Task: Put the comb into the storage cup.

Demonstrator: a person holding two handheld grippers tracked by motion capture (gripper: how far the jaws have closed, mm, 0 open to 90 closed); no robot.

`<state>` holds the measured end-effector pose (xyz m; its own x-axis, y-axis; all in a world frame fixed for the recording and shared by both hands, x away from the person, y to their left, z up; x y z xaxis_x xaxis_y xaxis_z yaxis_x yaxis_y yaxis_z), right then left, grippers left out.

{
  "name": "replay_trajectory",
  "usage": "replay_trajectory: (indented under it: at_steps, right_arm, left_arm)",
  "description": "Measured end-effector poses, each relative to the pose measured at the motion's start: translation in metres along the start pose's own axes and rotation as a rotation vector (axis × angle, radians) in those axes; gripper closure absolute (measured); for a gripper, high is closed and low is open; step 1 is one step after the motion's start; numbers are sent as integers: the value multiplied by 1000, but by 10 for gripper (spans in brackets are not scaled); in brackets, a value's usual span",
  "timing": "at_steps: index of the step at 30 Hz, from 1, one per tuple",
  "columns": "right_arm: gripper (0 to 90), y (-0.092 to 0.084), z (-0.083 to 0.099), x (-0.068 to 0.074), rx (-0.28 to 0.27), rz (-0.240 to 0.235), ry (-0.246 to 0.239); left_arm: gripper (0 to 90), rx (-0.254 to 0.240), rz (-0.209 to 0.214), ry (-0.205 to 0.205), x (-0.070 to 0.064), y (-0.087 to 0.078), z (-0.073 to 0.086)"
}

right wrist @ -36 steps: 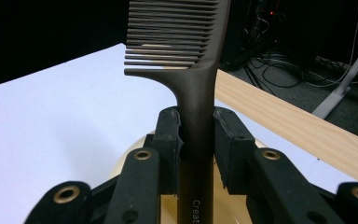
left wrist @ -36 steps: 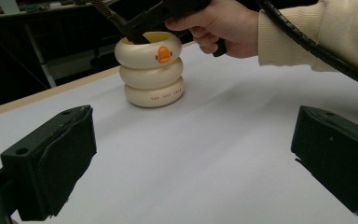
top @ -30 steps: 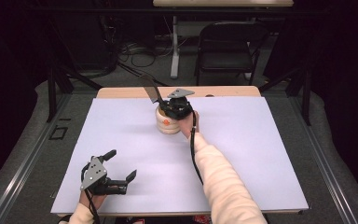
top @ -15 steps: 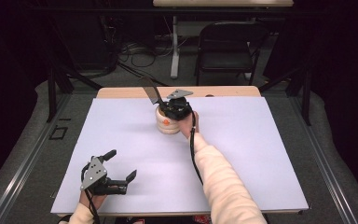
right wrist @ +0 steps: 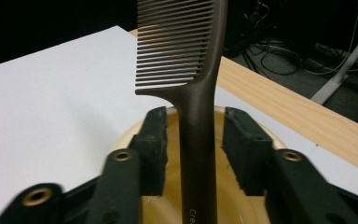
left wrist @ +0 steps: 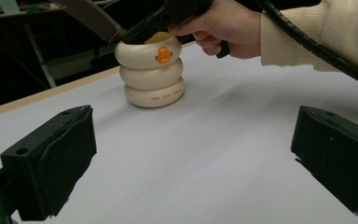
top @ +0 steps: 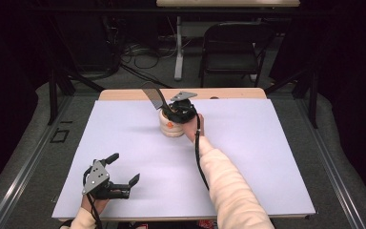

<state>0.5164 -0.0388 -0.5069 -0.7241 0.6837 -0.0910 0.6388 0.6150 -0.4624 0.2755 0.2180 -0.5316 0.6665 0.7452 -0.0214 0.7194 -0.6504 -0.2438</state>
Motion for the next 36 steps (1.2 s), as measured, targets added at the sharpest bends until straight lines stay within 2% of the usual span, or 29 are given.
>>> replay_trajectory:
  at_steps: [2, 12, 14, 22, 26, 29, 36]
  right_arm:
    - [485, -2, -1, 0, 18, -5, 7]
    - [385, -13, -7, -2, 37, -28, 23]
    - [342, -17, -9, -2, 47, -41, 23]
    - [264, -27, -12, -3, 61, -59, 16]
    - [216, -33, -14, -2, 75, -79, 11]
    - [172, -38, -15, 0, 89, -112, 4]
    - [137, -48, -16, 4, 106, -155, -3]
  left_arm:
    - [1, 1, 1, 3, 0, 0, 0]
    - [1, 1, 0, 6, 0, 0, 0]
    - [1, 2, 0, 8, 0, 0, 0]
    - [1, 2, 0, 9, 0, 0, 0]
    - [1, 1, -1, 4, 0, 0, 0]
    - [1, 1, -3, 1, 0, 0, 0]
    - [1, 2, 0, 4, 1, 0, 0]
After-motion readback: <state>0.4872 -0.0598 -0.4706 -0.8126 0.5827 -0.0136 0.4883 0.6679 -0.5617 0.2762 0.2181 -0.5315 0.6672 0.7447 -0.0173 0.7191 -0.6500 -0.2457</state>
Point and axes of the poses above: each handheld gripper's, and its own axes: y roughly forward along the jaws, z roughly out of its underside, x roughly to its left, the point moved 1 cm from there along y, roughly forward along the jaws, and after that the axes turned 5 degrees about -y, right-handed, at the moved point
